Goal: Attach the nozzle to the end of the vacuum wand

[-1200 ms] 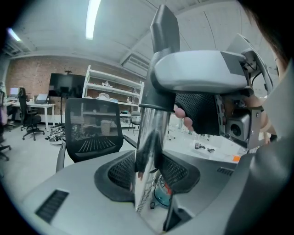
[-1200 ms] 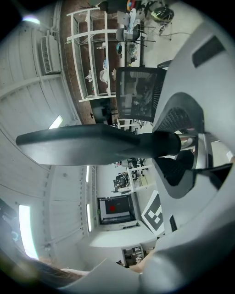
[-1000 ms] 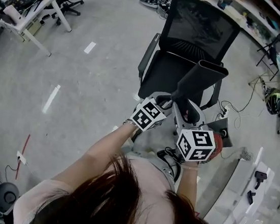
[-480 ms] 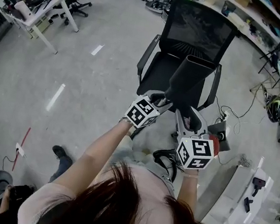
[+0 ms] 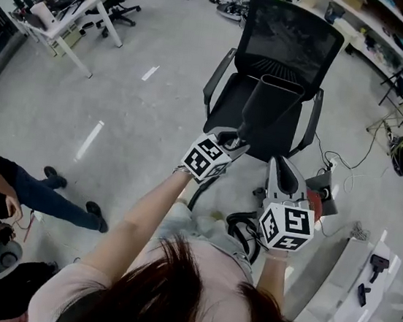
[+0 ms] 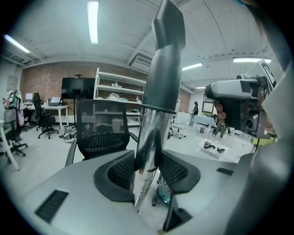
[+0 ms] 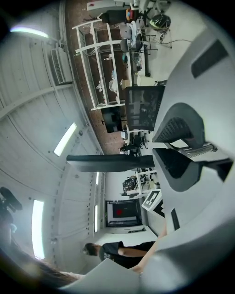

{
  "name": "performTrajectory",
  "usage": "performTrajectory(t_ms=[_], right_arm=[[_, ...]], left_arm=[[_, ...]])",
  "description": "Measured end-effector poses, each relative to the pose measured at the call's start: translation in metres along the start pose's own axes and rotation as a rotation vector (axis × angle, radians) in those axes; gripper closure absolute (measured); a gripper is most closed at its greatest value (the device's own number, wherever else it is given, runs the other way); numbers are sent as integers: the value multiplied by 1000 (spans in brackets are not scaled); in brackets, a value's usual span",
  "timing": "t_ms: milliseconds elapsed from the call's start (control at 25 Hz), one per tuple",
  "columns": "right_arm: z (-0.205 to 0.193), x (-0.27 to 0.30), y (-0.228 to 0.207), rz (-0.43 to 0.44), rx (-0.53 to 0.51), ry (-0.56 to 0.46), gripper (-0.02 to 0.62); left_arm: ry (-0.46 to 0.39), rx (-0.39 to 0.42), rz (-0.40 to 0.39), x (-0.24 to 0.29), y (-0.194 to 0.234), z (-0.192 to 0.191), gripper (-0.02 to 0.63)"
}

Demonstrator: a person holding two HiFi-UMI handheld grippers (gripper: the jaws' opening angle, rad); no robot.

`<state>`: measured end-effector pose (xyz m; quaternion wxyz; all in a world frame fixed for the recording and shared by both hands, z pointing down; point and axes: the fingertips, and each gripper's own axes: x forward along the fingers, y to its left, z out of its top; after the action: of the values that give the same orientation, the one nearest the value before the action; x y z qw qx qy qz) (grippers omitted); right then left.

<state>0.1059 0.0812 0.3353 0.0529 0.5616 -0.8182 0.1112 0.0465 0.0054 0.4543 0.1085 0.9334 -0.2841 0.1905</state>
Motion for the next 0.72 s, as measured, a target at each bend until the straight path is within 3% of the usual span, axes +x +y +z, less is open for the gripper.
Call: performTrajectory(t_ms=[360,720], right_arm=[[10,-8,10,-94,18,-18,551],[12,-8,62,-172,38,-21,551]], left_arm=[[-10,6,-18,-20,-7,-2,442],[-19,-3,-38,-53,15,-11,442]])
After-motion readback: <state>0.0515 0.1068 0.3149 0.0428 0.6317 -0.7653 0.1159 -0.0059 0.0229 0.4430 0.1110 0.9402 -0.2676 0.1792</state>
